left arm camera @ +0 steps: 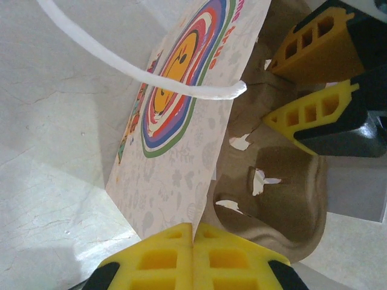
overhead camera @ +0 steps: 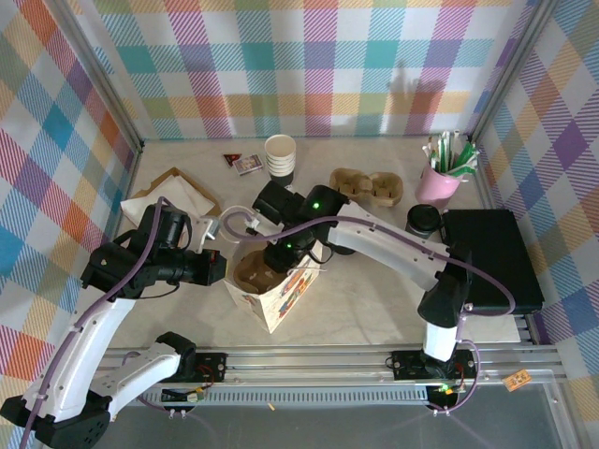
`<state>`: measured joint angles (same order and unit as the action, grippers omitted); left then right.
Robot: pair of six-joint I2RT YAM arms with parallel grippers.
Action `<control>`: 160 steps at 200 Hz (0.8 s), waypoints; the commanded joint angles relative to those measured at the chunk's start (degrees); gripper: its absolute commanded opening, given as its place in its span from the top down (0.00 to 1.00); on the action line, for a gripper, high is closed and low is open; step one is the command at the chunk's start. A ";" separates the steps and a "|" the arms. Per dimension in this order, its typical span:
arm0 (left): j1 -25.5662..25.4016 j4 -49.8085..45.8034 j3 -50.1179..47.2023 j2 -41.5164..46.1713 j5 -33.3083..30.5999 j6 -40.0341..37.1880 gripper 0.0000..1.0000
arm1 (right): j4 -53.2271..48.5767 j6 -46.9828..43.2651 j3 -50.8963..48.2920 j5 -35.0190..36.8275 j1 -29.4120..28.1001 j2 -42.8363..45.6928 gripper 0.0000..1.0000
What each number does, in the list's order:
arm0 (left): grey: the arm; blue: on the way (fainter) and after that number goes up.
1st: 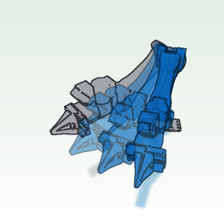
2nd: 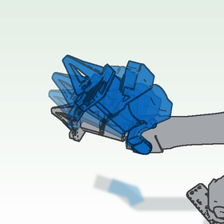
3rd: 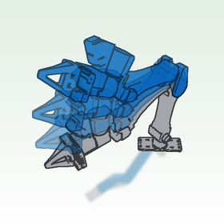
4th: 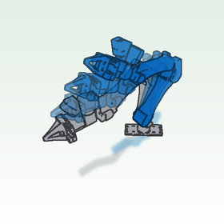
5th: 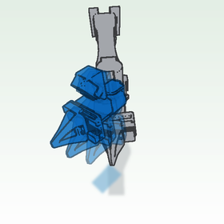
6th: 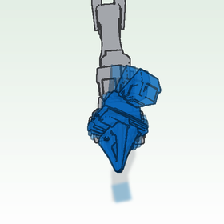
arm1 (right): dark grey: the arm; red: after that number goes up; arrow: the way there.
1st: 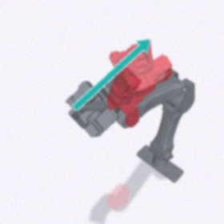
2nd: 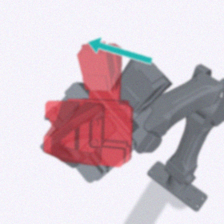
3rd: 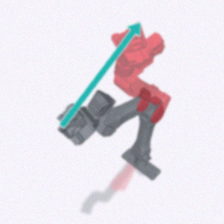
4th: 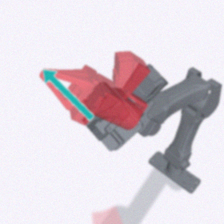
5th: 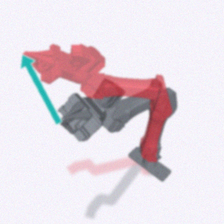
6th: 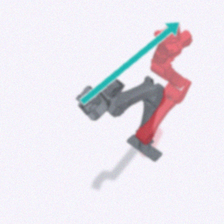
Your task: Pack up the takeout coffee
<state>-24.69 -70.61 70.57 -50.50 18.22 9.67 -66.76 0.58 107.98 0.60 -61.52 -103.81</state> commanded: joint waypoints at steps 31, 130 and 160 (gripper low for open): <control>-0.32 -0.72 1.95 0.19 -2.03 1.58 1.00 | 3.06 -1.50 -3.60 0.74 -0.99 3.64 0.69; -0.35 0.99 2.01 0.96 -0.04 1.58 1.00 | 3.76 -2.30 -5.51 2.79 -1.24 1.02 0.70; -0.36 1.26 1.78 1.20 0.14 1.45 1.00 | 3.96 -3.30 -6.19 3.40 -1.29 0.38 0.70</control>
<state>-24.73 -70.39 70.78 -50.39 17.52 10.74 -62.08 -0.91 103.04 2.81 -62.28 -101.97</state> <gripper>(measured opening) 0.047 0.302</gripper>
